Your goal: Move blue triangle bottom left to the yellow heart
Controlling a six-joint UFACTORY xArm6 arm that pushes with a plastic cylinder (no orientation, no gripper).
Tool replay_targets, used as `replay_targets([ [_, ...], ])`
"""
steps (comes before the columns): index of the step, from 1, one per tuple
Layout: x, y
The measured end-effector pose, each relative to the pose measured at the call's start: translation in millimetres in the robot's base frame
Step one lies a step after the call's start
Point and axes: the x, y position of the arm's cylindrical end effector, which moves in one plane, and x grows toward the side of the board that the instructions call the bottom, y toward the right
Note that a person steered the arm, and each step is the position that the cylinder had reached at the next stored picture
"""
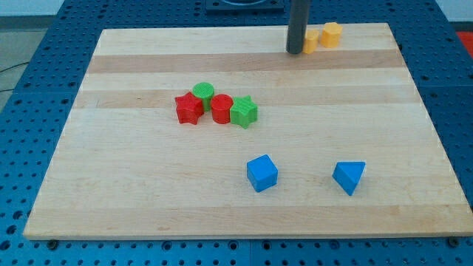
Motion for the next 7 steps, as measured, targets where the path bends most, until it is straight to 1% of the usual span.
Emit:
replay_targets([
  [1, 50.5, 22.5],
  [2, 126.3, 88.5],
  [3, 217.1, 135.7],
  [4, 296.8, 110.2],
  [5, 315.3, 83.0],
  [6, 295.4, 54.7],
  [7, 254.1, 12.0],
])
